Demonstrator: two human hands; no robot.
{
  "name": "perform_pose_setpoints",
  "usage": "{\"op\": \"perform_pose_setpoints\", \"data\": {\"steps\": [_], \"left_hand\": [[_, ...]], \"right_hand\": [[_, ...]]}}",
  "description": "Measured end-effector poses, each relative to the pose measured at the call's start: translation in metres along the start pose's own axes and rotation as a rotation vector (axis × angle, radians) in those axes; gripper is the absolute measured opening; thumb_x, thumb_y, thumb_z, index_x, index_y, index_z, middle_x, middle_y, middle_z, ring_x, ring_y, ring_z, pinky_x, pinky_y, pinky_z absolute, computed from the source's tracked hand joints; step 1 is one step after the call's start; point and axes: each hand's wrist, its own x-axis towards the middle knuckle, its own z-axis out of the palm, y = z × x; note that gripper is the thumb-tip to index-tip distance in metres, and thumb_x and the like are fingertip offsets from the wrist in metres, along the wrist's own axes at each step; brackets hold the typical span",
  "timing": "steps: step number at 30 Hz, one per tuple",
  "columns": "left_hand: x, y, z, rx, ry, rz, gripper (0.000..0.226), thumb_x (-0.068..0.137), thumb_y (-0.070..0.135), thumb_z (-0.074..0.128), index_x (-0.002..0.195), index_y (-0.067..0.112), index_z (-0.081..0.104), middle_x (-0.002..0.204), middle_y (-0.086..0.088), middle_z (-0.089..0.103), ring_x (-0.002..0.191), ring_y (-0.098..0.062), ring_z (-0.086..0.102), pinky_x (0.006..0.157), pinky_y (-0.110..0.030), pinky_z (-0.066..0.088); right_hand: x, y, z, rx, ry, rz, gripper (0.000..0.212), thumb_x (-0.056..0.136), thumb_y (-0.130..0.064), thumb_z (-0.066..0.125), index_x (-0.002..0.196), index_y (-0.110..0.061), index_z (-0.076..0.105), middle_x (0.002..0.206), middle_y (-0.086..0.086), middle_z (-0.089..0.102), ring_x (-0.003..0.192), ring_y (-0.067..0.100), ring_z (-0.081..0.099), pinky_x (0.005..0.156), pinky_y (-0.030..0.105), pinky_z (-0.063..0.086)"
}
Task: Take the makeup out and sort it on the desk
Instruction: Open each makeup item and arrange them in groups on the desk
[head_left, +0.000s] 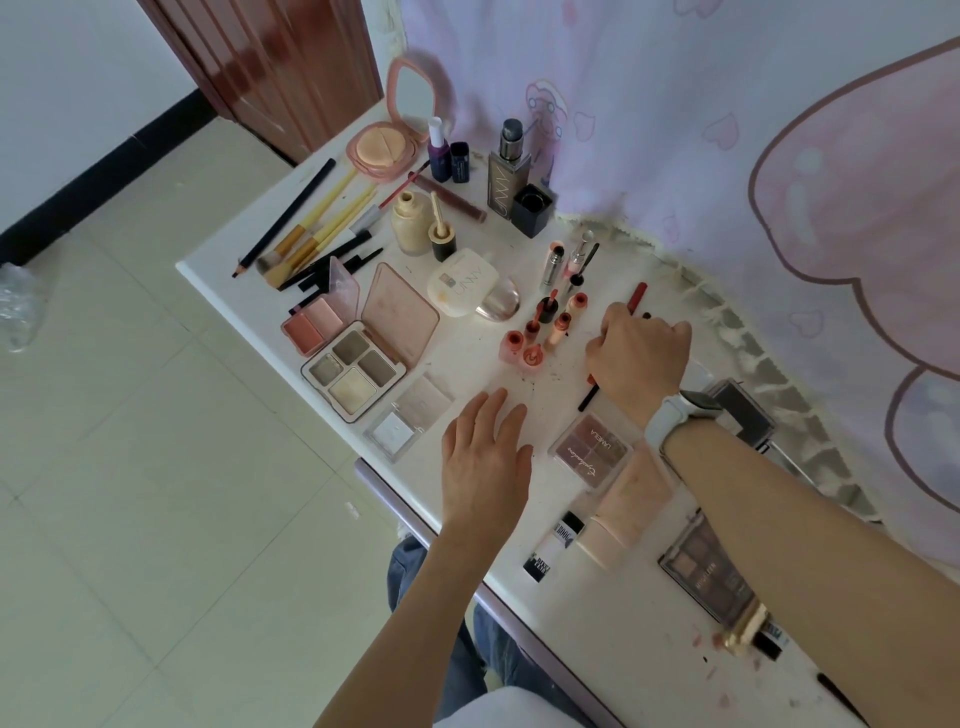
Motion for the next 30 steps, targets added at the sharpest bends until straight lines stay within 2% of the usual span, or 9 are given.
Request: {"op": "perform_pose_setpoints", "data": {"steps": [6,13,17,19,21,23,25,27,30], "left_hand": [[-0.001,-0.001,0.003,-0.008,0.016,-0.003,0.042,0.069,0.014,0.079,0.109,0.009,0.065,0.12,-0.013,0.062,0.114,-0.032,0.056,0.093,-0.046,0.044],[-0.003,-0.001,0.003,-0.022,0.012,-0.016,0.041,0.071,0.015,0.077,0.11,0.01,0.064,0.121,-0.012,0.061,0.116,-0.032,0.055,0.094,-0.047,0.043],[-0.004,-0.002,0.004,-0.058,-0.004,-0.013,0.041,0.078,0.014,0.071,0.117,0.009,0.061,0.129,-0.013,0.056,0.123,-0.032,0.048,0.101,-0.046,0.036],[-0.004,-0.004,0.004,-0.098,-0.032,-0.03,0.04,0.084,0.015,0.063,0.123,0.01,0.057,0.136,-0.011,0.049,0.131,-0.029,0.039,0.107,-0.041,0.028],[-0.003,-0.004,0.001,-0.165,-0.057,-0.06,0.037,0.088,0.016,0.057,0.125,0.012,0.055,0.138,-0.008,0.046,0.134,-0.025,0.034,0.11,-0.035,0.022],[-0.003,-0.002,-0.004,-0.284,-0.031,-0.088,0.033,0.089,0.012,0.055,0.122,0.011,0.058,0.131,-0.007,0.053,0.125,-0.023,0.044,0.105,-0.03,0.029],[-0.003,0.005,-0.014,-0.431,0.022,-0.107,0.029,0.089,0.007,0.054,0.118,0.01,0.059,0.119,-0.006,0.059,0.106,-0.017,0.057,0.095,-0.028,0.044],[-0.004,0.014,-0.023,-0.517,0.078,-0.103,0.03,0.09,0.006,0.053,0.119,0.011,0.059,0.114,-0.004,0.06,0.093,-0.006,0.057,0.084,-0.031,0.052],[-0.001,0.025,-0.039,-0.571,0.23,-0.023,0.041,0.088,0.01,0.056,0.128,0.011,0.048,0.123,-0.004,0.052,0.104,-0.009,0.053,0.083,-0.031,0.053]], "right_hand": [[-0.004,-0.003,0.002,-0.012,-0.019,-0.007,0.009,0.088,-0.015,0.044,0.086,-0.009,0.051,0.061,0.003,0.041,0.064,0.025,0.04,0.071,0.034,0.023],[-0.011,-0.002,0.003,0.13,0.017,0.051,0.016,0.086,-0.011,0.044,0.097,-0.006,0.055,0.076,0.01,0.06,0.07,0.026,0.044,0.072,0.034,0.027],[-0.021,0.005,-0.005,0.435,0.096,0.093,0.011,0.086,-0.011,0.049,0.096,-0.007,0.052,0.081,0.007,0.06,0.074,0.027,0.055,0.076,0.037,0.041],[-0.031,0.01,-0.013,0.669,0.106,0.118,0.009,0.086,-0.009,0.05,0.094,-0.011,0.046,0.078,0.002,0.058,0.068,0.02,0.055,0.065,0.031,0.046],[-0.045,0.015,-0.02,0.876,0.116,0.159,0.015,0.086,-0.008,0.052,0.095,-0.015,0.042,0.072,-0.003,0.054,0.061,0.01,0.053,0.054,0.017,0.044],[-0.058,0.019,-0.025,1.068,0.114,0.207,0.018,0.088,-0.008,0.051,0.1,-0.018,0.043,0.076,-0.002,0.053,0.059,0.008,0.053,0.05,0.011,0.045],[-0.071,0.019,-0.026,1.211,0.1,0.257,0.017,0.092,-0.008,0.046,0.104,-0.02,0.044,0.086,-0.003,0.054,0.059,0.005,0.056,0.054,0.012,0.047],[-0.082,0.017,-0.028,1.227,0.155,0.252,0.017,0.093,-0.007,0.043,0.1,-0.022,0.048,0.091,-0.007,0.054,0.058,-0.001,0.054,0.057,0.011,0.047],[-0.094,0.011,-0.035,1.204,0.292,0.092,0.029,0.091,0.0,0.044,0.09,-0.028,0.051,0.081,-0.009,0.054,0.059,0.0,0.047,0.057,0.009,0.044]]}}
